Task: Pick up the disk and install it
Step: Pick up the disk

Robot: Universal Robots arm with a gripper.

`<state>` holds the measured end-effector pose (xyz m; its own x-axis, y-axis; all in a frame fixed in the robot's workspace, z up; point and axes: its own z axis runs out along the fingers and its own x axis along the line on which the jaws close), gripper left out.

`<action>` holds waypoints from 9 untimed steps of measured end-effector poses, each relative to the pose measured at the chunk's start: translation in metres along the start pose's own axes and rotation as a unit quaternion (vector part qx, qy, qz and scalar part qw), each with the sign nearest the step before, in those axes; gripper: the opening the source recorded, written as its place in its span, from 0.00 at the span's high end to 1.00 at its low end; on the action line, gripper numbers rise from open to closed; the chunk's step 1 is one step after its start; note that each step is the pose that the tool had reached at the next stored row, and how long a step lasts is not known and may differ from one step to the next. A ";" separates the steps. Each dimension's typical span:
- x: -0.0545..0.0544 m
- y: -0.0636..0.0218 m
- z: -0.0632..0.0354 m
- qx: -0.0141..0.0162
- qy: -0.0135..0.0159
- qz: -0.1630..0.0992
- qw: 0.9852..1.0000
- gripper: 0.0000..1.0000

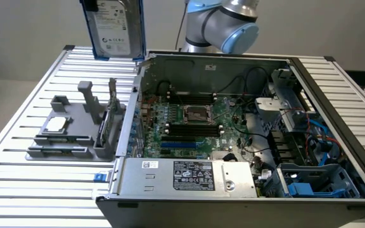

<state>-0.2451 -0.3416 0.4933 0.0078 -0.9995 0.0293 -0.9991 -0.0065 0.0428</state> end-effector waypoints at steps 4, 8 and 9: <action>0.007 -0.0168 -0.0019 -0.004 0.000 0.000 1.000 0.67; 0.015 -0.0339 -0.0038 -0.008 0.001 0.000 1.000 0.67; 0.016 -0.0381 -0.0042 -0.009 0.001 0.000 1.000 0.67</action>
<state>-0.2067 -0.3577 0.4964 0.0084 -0.9995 0.0303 -0.9981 -0.0065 0.0609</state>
